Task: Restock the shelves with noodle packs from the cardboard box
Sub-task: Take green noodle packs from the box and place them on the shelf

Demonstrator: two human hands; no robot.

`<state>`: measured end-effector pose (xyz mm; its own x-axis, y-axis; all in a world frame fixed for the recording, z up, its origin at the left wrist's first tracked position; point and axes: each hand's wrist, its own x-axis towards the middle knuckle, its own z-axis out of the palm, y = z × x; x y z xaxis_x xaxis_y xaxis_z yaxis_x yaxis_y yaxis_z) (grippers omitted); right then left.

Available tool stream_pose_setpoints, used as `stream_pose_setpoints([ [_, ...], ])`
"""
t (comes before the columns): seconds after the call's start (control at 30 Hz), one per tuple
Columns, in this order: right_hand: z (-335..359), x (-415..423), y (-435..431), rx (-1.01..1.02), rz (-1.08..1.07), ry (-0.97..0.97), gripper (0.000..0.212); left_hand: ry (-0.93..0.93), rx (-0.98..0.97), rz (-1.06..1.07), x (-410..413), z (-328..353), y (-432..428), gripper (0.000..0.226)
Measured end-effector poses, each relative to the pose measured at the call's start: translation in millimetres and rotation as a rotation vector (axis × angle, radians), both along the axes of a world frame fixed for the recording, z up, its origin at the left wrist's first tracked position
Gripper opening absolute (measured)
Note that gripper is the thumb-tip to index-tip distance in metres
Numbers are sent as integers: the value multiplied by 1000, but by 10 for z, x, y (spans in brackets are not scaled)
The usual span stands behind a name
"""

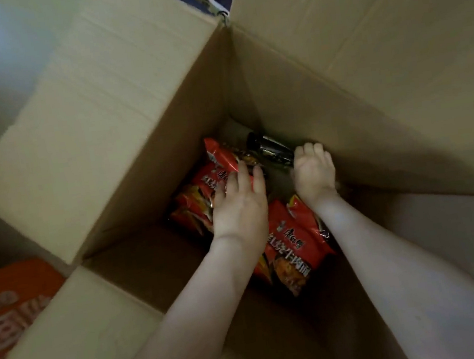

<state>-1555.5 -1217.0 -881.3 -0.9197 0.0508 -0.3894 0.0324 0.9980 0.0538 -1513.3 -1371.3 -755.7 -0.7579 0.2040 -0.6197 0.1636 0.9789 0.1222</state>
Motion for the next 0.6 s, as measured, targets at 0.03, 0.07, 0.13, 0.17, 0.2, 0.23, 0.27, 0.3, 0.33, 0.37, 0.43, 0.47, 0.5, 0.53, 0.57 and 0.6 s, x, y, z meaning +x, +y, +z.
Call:
stream_pose_setpoints([
  [0.03,96,29,1,-15,6,10,31,27,-6,-12,11,80,4,78],
  [0.07,238,64,-1,-31,8,10,30,46,-16,-28,11,190,12,79],
  [0.13,641,152,14,-72,25,-25,29,63,-15,-79,18,502,65,81],
  [0.17,877,210,36,-98,39,-44,30,80,-5,-104,48,685,107,81],
  [0.2,1125,272,74,-129,55,-49,30,94,6,-135,70,886,157,80],
  [0.23,1387,331,110,-157,69,-45,31,113,20,-173,80,1100,201,77],
  [0.27,1689,390,140,-193,76,-34,31,129,28,-208,95,1329,238,75],
  [0.3,1890,461,151,-235,87,-25,31,139,34,-238,122,1456,253,74],
  [0.33,2227,534,182,-281,83,-7,32,163,35,-271,133,1691,267,75],
  [0.37,2606,617,219,-312,85,6,33,193,35,-303,137,1966,275,77],
  [0.43,3369,805,301,-363,77,64,34,236,12,-381,158,2521,290,79],
  [0.47,3752,909,342,-396,59,94,34,253,17,-410,177,2773,285,76],
  [0.5,4130,1004,386,-425,38,125,34,300,50,-427,183,3057,293,71],
  [0.53,4483,1094,428,-434,15,147,35,369,95,-443,193,3326,314,66],
  [0.57,4807,1182,477,-418,-1,175,35,431,145,-453,215,3595,354,60],
  [0.6,5113,1267,527,-384,-8,209,37,467,193,-488,254,3885,402,54],
])
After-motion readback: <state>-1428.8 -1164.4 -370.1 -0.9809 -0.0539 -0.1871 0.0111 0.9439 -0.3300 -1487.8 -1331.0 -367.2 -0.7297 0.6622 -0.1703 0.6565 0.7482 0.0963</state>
